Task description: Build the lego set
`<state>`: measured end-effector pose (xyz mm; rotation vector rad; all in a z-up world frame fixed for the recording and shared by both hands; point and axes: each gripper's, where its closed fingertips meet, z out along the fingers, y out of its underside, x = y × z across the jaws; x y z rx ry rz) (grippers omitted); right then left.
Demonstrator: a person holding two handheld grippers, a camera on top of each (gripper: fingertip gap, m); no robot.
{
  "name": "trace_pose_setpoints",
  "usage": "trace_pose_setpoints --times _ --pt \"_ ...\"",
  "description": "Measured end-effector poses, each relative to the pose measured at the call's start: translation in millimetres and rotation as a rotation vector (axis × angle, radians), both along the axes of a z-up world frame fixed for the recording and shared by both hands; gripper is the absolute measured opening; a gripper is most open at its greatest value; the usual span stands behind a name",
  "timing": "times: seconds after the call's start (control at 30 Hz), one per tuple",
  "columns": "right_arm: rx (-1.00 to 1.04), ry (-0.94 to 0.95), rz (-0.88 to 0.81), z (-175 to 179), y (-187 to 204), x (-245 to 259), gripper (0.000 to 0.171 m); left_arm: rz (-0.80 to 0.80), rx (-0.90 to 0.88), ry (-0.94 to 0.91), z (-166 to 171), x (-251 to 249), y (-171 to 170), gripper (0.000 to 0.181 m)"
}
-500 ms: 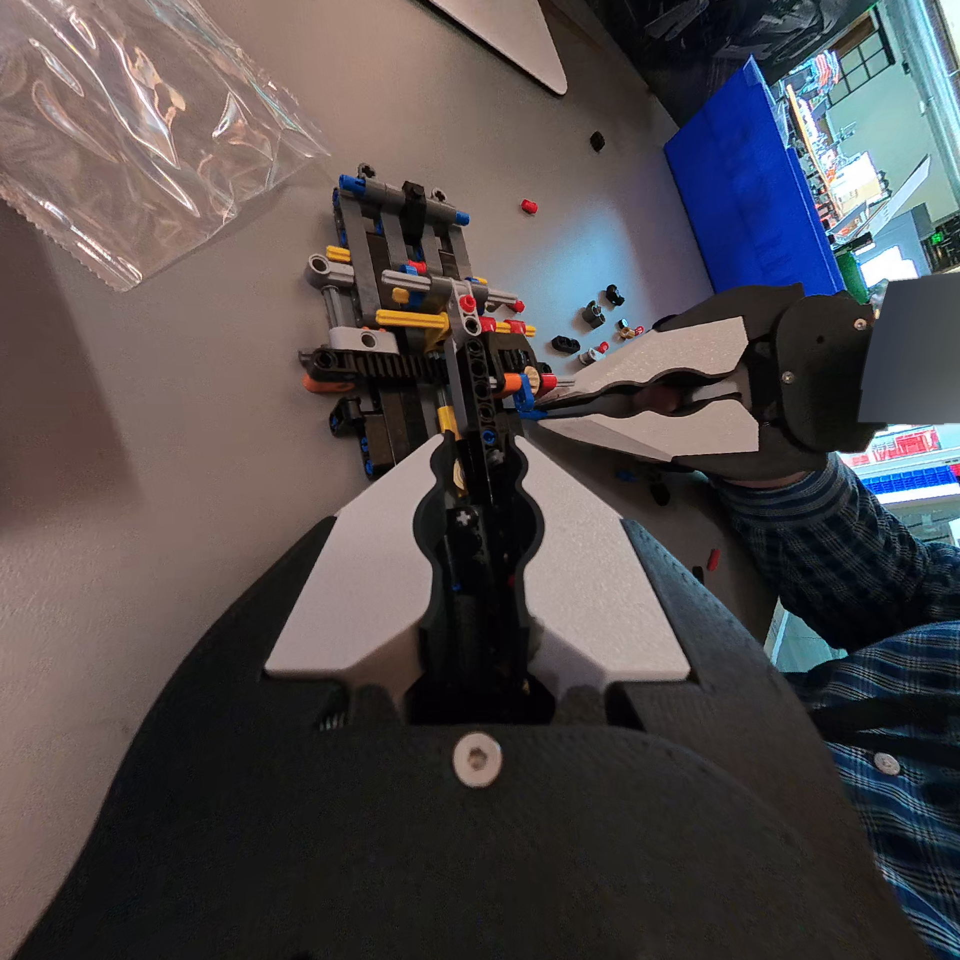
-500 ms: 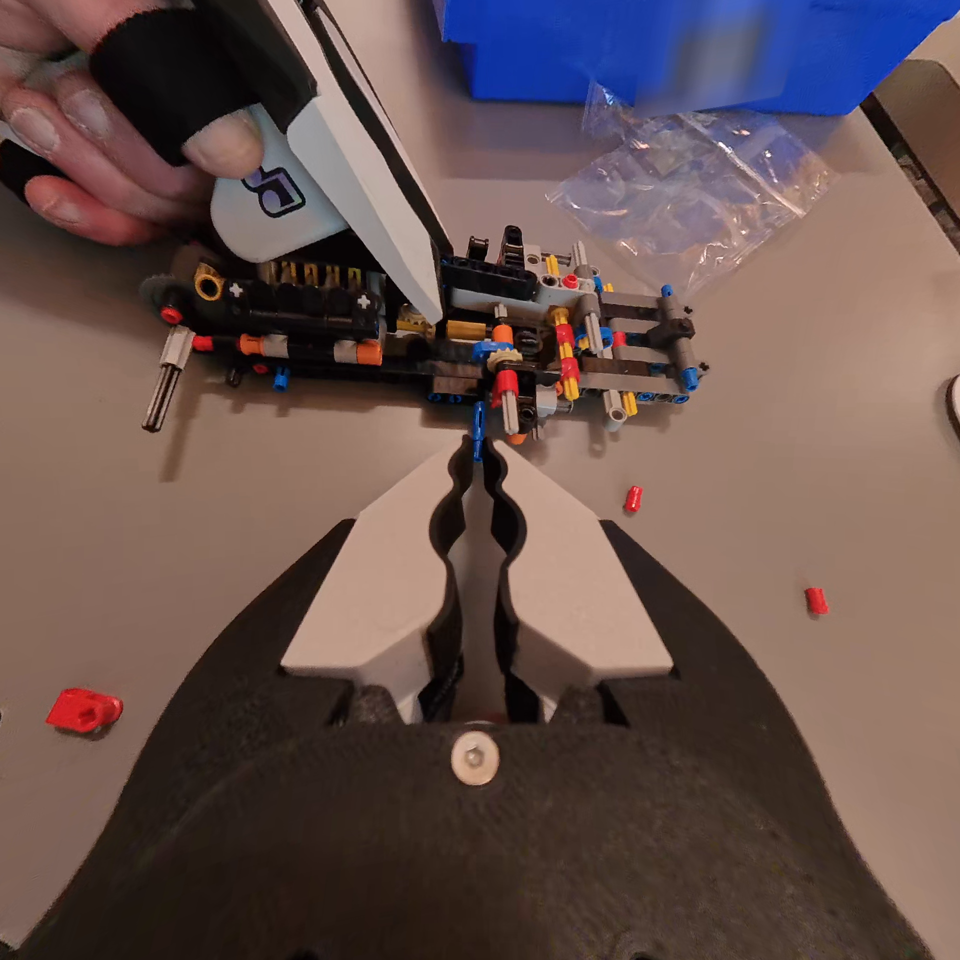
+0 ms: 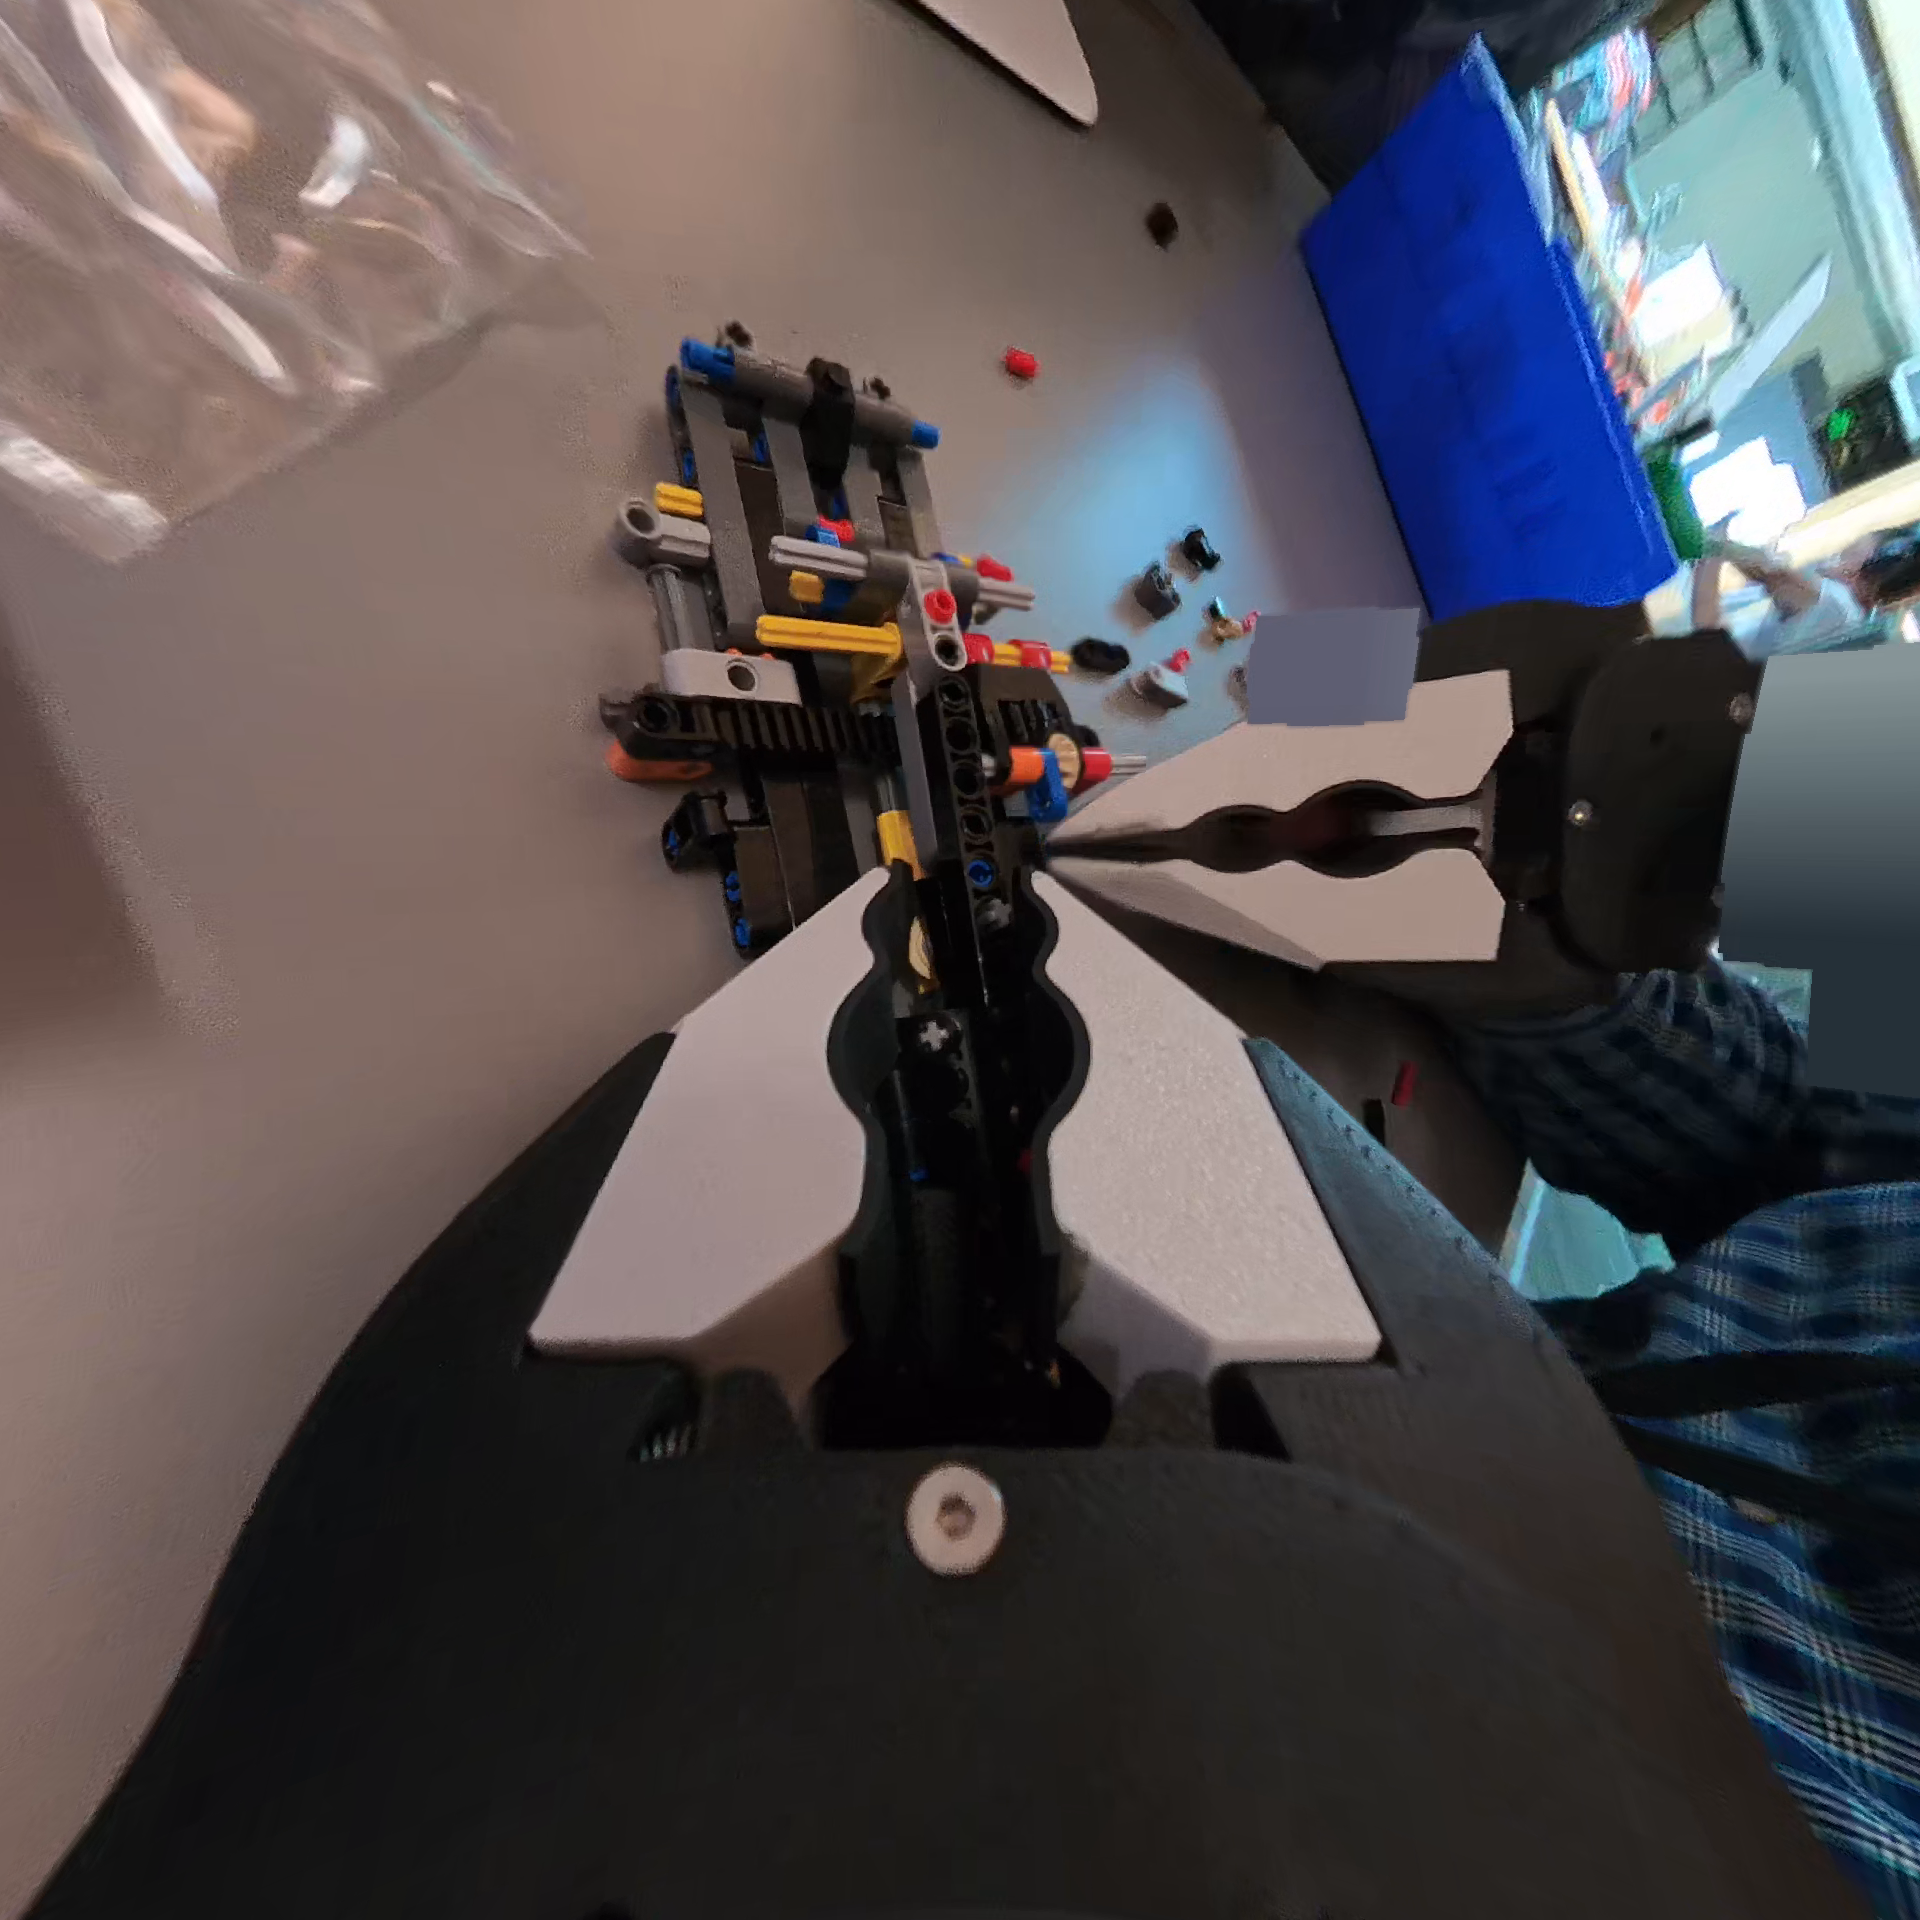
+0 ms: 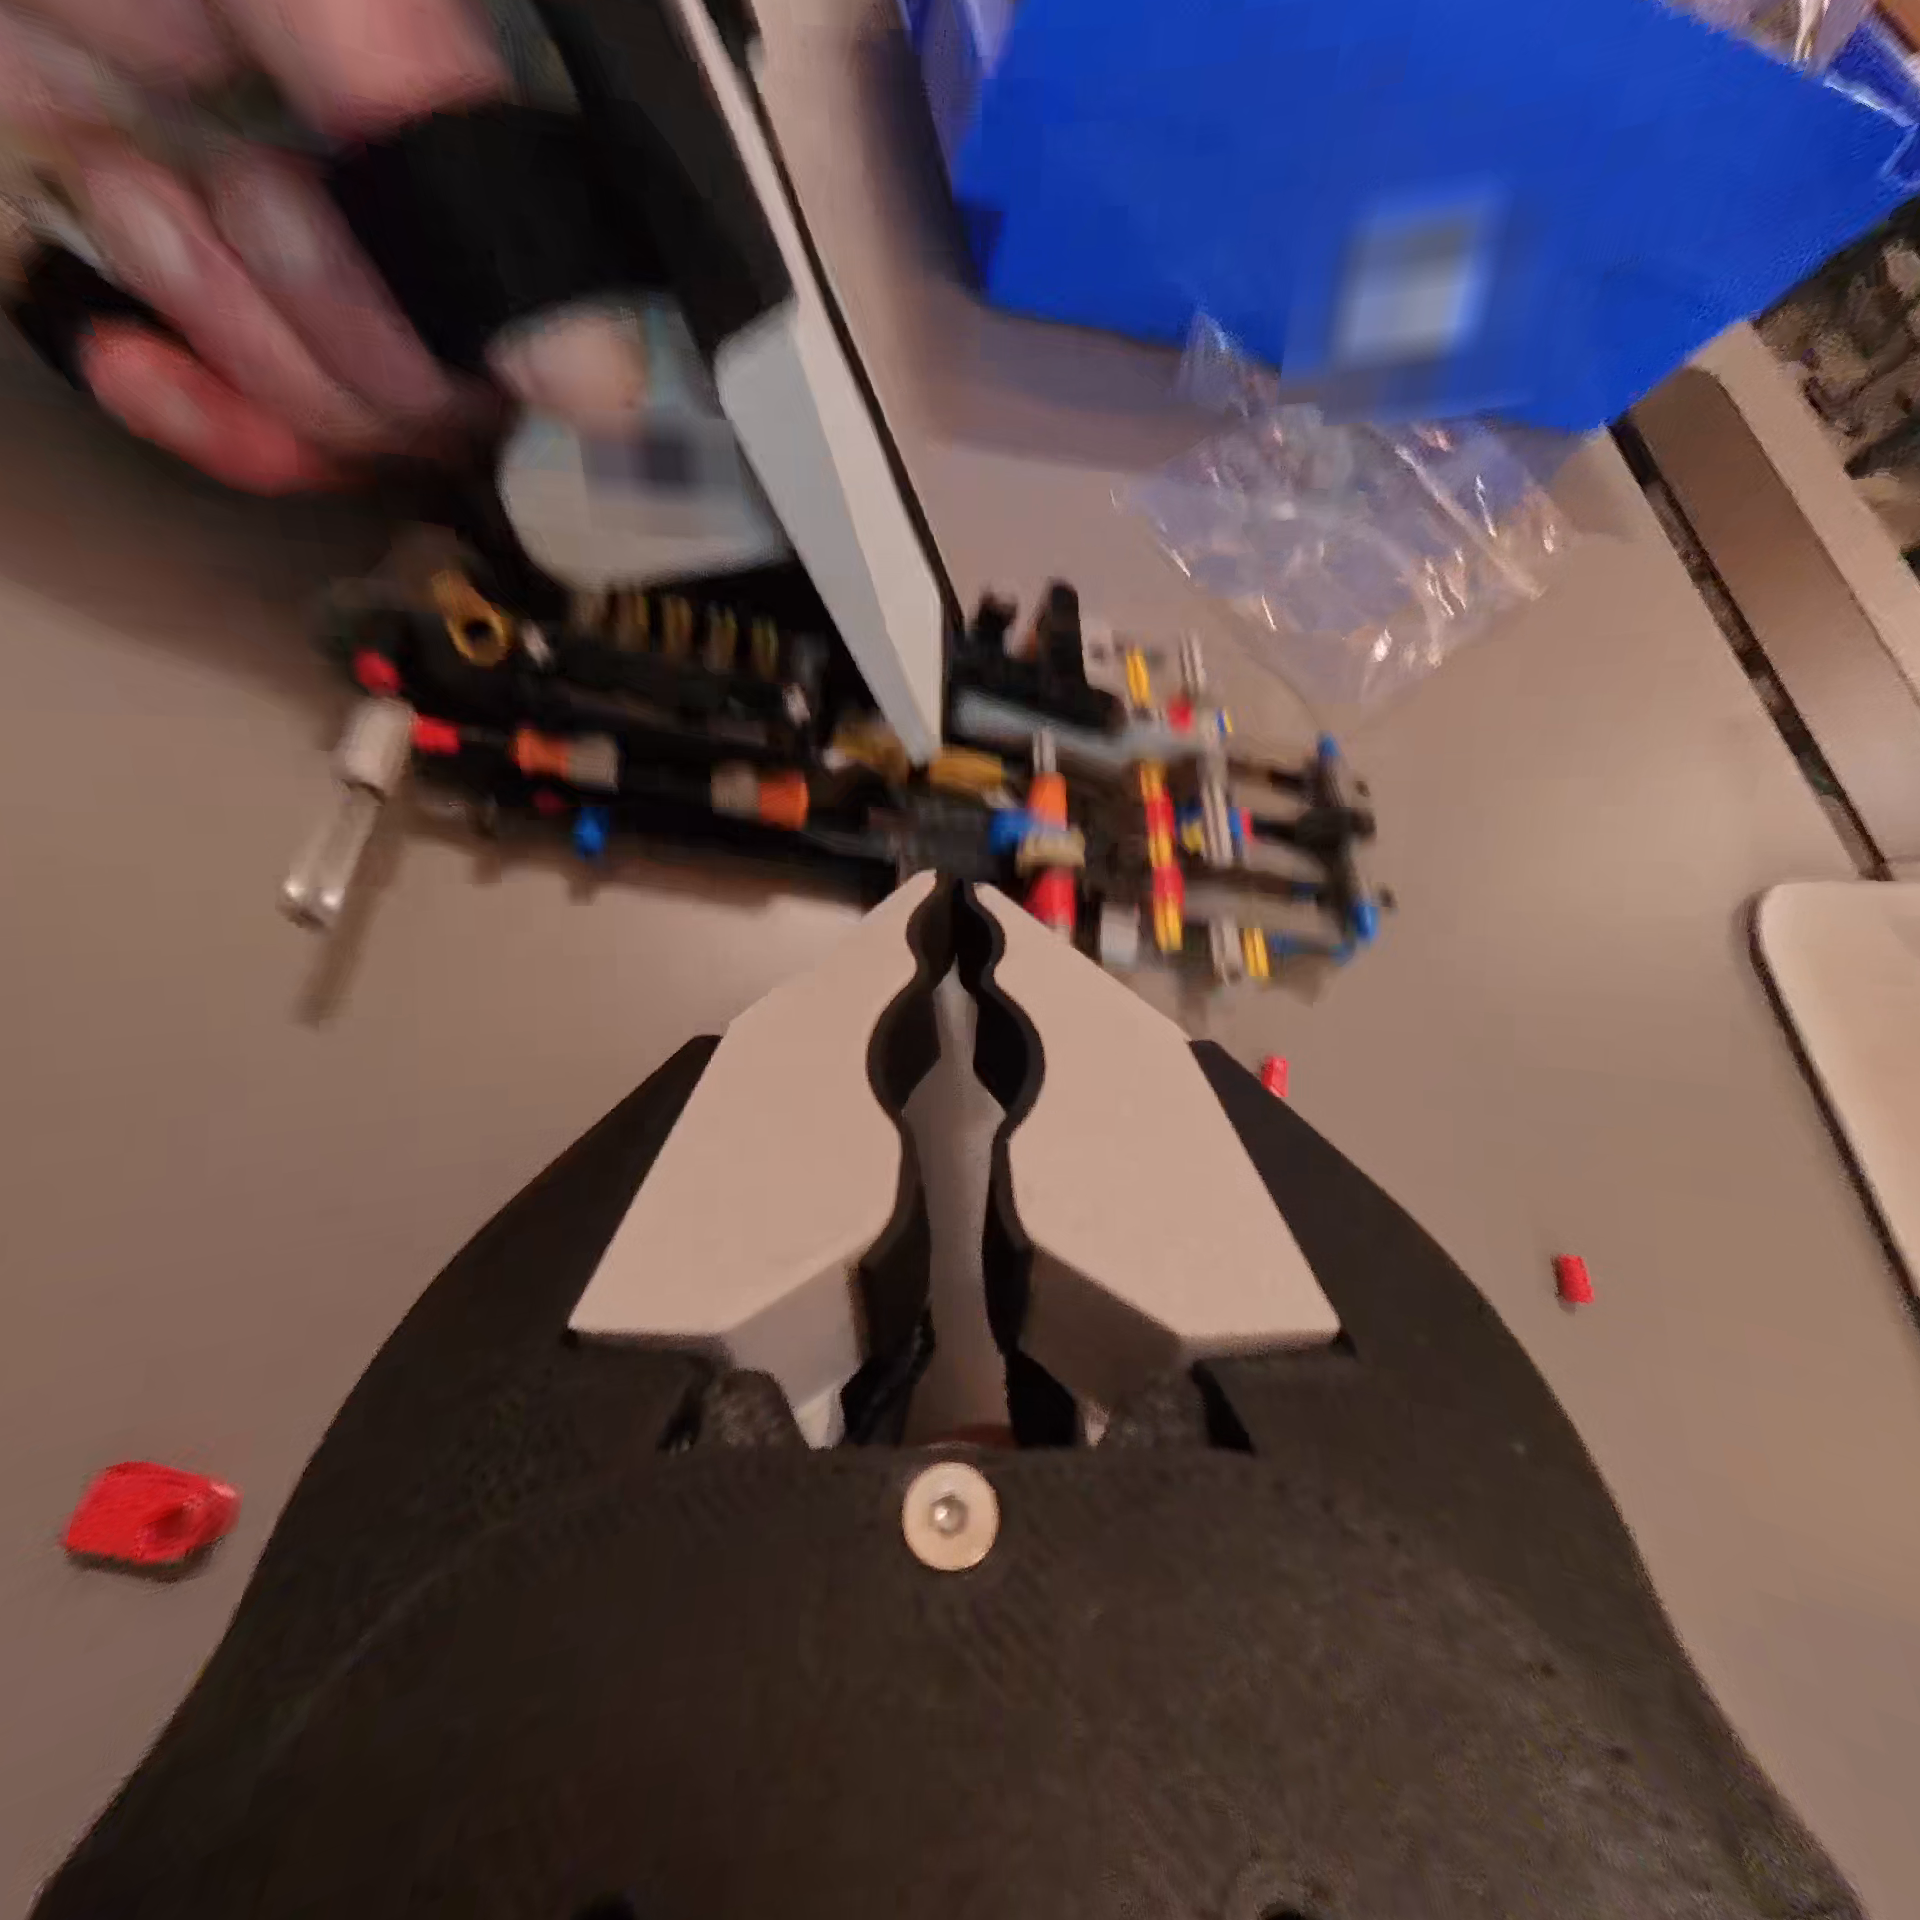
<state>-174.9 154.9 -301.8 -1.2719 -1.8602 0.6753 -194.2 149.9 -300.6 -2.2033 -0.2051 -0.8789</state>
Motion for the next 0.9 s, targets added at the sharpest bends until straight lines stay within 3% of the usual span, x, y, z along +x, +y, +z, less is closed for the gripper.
trace_pose_setpoints --times 0.23,0.4,0.5,0.63,0.9 --pt "0.013 0.001 0.009 0.3 -0.5 17.2 0.0 0.009 0.023 0.034 1.1 5.4 4.5 0.017" --pt "-0.121 0.054 -0.061 19.7 18.9 42.4 0.0 -0.006 0.024 0.049 1.0 6.2 3.8 0.018" --pt "-0.168 -0.014 -0.038 11.7 18.8 50.6 0.002 -0.007 0.041 0.07 3.5 4.5 1.9 0.016" --pt "-0.143 -0.09 0.049 0.0 0.8 38.4 0.015 0.002 0.047 0.096 4.4 -0.1 -0.1 0.015" --pt "-0.112 -0.16 0.154 -14.4 -18.7 11.7 0.012 0.007 0.048 0.143 2.6 -9.2 -4.8 0.015"
